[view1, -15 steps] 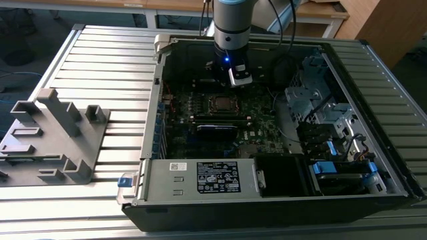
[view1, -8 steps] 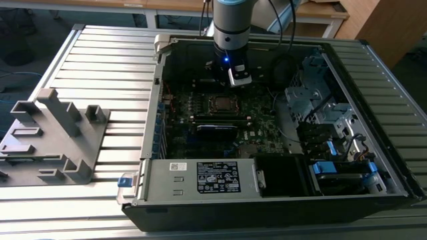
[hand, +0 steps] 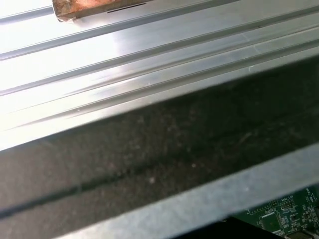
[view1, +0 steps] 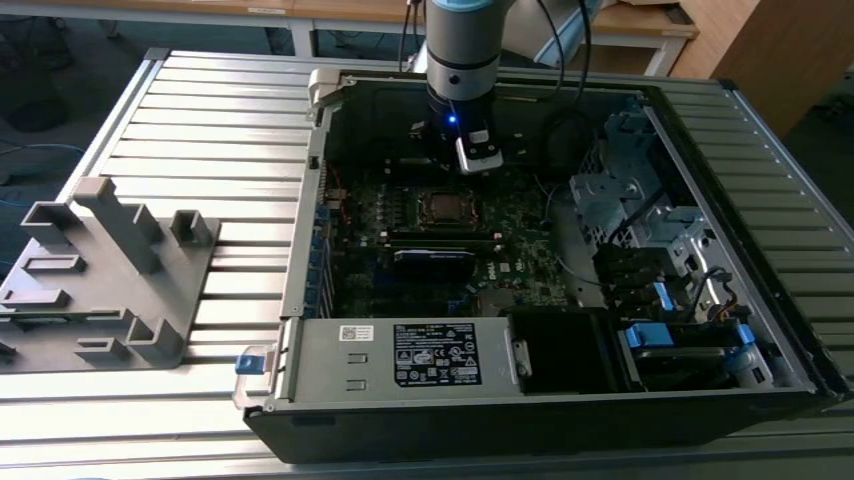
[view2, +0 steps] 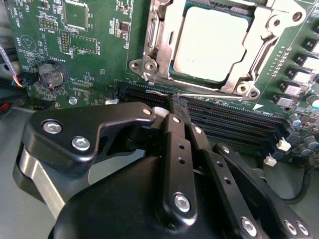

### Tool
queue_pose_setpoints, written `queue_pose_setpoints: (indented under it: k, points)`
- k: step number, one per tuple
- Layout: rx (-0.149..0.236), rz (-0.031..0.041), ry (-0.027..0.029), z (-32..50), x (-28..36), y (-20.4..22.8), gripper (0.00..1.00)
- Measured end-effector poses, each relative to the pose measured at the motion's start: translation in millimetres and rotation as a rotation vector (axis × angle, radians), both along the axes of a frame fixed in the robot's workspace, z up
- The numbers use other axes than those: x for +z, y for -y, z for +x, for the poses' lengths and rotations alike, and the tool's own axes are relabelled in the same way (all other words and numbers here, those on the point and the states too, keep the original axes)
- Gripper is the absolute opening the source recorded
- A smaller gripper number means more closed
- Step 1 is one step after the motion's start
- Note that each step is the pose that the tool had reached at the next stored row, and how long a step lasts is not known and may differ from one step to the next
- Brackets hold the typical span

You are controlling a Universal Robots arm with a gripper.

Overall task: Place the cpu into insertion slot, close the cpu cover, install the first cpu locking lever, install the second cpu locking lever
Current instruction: 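Install the first cpu locking lever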

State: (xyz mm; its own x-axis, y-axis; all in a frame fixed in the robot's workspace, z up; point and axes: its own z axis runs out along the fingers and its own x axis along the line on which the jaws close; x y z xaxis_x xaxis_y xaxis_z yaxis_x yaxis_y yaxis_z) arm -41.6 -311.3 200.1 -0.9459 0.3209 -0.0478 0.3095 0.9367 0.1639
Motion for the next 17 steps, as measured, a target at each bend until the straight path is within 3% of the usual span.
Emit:
queue_pose_setpoints:
  k: [7,13,17]
  points:
    - [0.001,-0.0019,0.0007,0.1,-0.7,0.0,0.10]
    - [0.000,-0.0278,0.0006,1.2,-0.9,0.2,0.10]
    - [0.001,-0.0332,0.0003,1.3,-3.1,0.2,0.10]
